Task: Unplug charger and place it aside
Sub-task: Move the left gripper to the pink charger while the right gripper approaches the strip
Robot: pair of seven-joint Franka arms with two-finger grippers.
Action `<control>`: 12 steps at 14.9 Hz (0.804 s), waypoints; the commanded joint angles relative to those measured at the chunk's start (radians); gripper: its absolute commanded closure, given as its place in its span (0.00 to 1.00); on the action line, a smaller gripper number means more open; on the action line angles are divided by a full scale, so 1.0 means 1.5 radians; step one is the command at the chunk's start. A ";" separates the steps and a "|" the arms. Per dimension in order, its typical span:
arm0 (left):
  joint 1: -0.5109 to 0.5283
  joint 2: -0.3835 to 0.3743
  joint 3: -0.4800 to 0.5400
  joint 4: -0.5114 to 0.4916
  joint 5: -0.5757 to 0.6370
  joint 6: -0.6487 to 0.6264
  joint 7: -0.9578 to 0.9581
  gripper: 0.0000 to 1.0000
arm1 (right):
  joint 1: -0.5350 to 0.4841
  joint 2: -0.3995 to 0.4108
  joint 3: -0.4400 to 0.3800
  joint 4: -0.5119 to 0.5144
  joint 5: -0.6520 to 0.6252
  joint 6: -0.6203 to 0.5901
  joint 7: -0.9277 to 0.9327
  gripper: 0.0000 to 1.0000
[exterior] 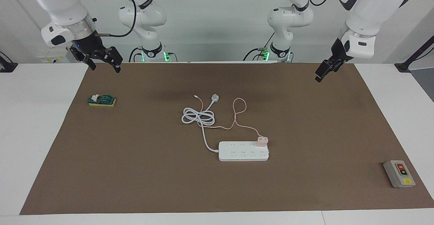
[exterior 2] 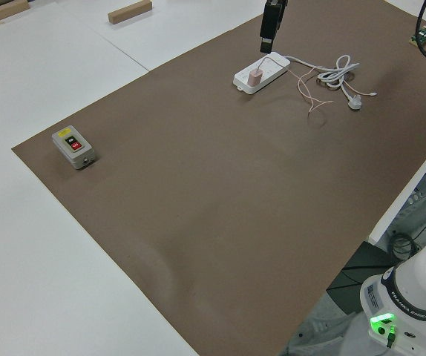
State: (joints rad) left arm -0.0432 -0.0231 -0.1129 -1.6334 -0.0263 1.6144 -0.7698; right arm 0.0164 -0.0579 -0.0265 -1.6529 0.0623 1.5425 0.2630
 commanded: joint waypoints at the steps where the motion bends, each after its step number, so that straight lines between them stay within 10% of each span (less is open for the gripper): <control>1: -0.040 -0.005 0.008 -0.037 -0.002 0.063 -0.182 0.00 | 0.026 0.028 0.002 -0.007 0.061 0.012 0.159 0.00; 10: -0.170 0.242 0.012 0.072 0.069 0.181 -0.672 0.00 | 0.151 0.202 0.002 -0.002 0.308 0.208 0.584 0.00; 12: -0.195 0.370 0.017 0.202 0.104 0.148 -0.770 0.00 | 0.194 0.281 0.001 0.033 0.380 0.264 0.671 0.00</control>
State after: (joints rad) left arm -0.2924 0.3765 -0.1093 -1.5237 0.0705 1.8911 -1.8164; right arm 0.2651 0.2754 -0.0202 -1.6605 0.5537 1.8987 1.1727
